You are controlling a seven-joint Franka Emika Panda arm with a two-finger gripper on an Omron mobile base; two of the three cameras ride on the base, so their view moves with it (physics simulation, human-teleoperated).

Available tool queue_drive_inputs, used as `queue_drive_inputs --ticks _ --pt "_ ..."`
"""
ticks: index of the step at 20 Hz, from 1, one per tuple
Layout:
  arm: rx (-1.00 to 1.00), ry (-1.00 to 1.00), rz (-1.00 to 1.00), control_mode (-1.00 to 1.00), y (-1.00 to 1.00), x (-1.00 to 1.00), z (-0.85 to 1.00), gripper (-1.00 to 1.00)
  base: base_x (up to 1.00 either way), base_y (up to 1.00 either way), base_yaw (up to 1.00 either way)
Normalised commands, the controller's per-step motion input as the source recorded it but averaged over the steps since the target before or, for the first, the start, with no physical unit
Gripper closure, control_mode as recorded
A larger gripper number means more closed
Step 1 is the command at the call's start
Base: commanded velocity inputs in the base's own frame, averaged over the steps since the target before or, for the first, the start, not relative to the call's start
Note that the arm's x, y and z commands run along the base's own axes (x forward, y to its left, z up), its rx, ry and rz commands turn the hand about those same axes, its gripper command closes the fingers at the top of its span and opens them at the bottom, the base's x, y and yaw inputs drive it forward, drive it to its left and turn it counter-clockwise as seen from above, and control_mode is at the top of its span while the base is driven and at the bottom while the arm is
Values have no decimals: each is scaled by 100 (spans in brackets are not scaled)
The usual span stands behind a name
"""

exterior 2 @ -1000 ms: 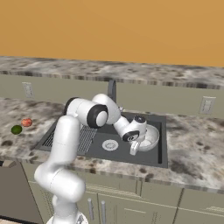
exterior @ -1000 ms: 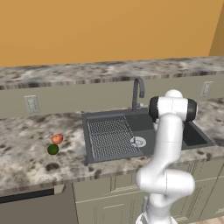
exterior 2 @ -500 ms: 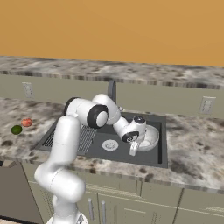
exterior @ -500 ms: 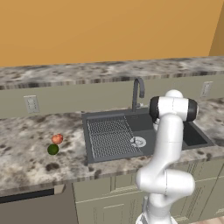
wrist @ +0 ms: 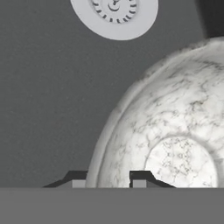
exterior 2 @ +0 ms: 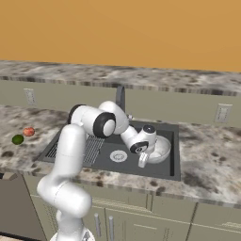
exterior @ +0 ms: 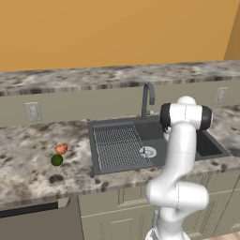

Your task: Remove the lime and peach from the sink. Then move the bowl and cup from the counter to the sink for washing.

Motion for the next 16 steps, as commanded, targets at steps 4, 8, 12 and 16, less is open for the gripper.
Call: queue_drive_inputs --ticks 4,8,12,16 --pt "3 0 1 -100 8 0 0 100 0 0 0" --pt "7 0 3 -100 10 1 -4 100 0 0 0" --pt "4 0 3 -100 7 10 -9 100 0 0 0" --pt "1 0 4 -100 2 16 -8 100 0 0 0"
